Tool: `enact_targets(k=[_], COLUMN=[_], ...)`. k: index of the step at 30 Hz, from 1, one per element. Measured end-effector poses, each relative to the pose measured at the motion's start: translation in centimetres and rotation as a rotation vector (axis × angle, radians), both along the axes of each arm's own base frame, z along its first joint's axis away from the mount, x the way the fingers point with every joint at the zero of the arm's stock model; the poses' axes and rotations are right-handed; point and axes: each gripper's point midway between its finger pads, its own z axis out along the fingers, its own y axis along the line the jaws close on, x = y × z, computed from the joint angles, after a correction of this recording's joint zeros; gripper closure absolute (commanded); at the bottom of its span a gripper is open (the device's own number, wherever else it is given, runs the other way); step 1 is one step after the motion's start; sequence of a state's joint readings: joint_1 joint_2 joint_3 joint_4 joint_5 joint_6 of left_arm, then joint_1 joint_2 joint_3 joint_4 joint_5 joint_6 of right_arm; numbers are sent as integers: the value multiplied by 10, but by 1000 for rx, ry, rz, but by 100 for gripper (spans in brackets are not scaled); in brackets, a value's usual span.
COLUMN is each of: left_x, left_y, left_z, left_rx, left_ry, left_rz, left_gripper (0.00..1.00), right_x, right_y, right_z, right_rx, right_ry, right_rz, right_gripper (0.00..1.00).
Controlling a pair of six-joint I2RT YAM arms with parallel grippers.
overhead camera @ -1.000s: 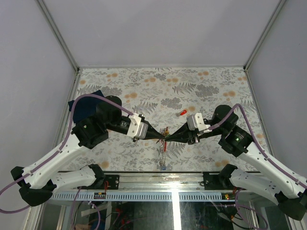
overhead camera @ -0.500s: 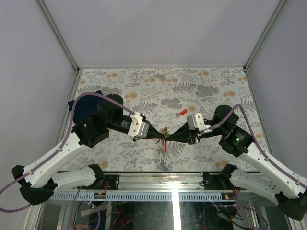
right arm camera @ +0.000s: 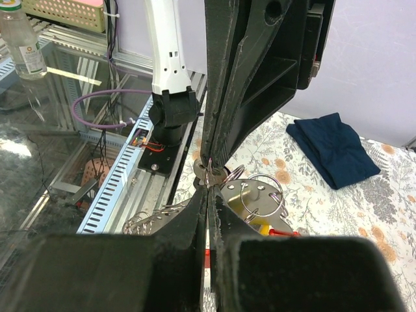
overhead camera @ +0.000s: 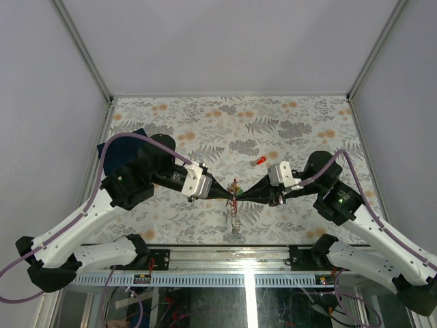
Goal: Put the keys on the keyring
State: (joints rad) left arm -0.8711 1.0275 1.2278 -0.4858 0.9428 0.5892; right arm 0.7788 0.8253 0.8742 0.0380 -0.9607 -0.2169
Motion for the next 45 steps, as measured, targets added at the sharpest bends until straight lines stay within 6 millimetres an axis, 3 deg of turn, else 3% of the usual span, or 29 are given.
enact_targets(k=[45], left_x=[1], left_y=[4], left_z=[2], left_rx=[-2], left_ry=[-35], left_rz=[27], left_gripper=[100], right_x=[3], right_y=[-7], right_z=[8], right_rx=[17], right_ry=[-16], right_rz=[-64], right_gripper=[100])
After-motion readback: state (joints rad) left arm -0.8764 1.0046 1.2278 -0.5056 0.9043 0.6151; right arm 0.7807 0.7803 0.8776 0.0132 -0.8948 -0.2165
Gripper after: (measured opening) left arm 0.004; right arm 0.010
